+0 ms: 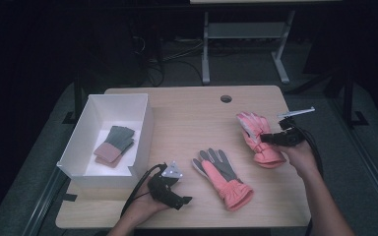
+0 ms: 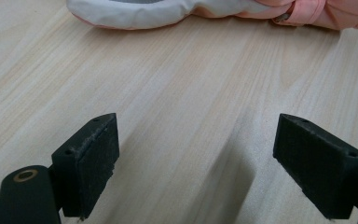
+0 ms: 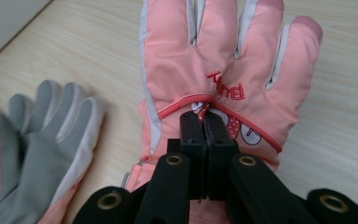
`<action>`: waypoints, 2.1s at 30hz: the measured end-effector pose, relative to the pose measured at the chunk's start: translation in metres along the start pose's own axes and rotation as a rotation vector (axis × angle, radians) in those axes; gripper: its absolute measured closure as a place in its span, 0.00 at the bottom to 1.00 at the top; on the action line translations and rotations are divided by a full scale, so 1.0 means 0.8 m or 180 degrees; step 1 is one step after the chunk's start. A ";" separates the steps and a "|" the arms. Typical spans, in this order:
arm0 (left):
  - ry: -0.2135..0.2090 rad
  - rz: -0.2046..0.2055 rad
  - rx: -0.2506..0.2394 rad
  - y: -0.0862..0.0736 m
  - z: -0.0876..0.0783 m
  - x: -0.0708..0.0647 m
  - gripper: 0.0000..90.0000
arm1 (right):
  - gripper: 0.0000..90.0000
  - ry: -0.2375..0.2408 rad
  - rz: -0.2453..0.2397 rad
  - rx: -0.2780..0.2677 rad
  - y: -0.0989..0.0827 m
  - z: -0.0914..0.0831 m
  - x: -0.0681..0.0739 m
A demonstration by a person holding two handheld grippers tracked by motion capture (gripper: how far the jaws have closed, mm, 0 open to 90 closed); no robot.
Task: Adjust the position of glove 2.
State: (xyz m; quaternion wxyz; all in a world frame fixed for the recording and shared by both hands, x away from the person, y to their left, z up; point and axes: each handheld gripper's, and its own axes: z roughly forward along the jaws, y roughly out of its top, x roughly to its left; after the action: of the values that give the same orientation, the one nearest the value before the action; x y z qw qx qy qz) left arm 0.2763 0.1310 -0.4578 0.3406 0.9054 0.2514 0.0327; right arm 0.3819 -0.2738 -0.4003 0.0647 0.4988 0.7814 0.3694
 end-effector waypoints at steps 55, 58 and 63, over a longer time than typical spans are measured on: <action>0.0003 0.0059 0.0027 0.003 0.002 -0.005 0.16 | 0.98 0.0660 -0.0360 0.0428 -0.042 0.027 0.163; -0.0006 0.0038 0.0016 0.003 0.003 -0.006 0.16 | 0.94 0.0623 -0.0452 0.0473 -0.044 0.036 0.167; -0.0052 -0.0034 -0.0037 0.004 -0.001 -0.004 0.24 | 0.82 0.0710 -0.0561 0.0279 -0.044 0.024 0.161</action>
State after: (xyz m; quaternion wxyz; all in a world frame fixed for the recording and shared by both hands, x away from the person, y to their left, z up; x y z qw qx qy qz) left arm 0.2745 0.1281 -0.4549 0.3481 0.9022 0.2533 0.0250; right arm 0.3017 -0.1656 -0.4017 -0.0122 0.3864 0.8399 0.3809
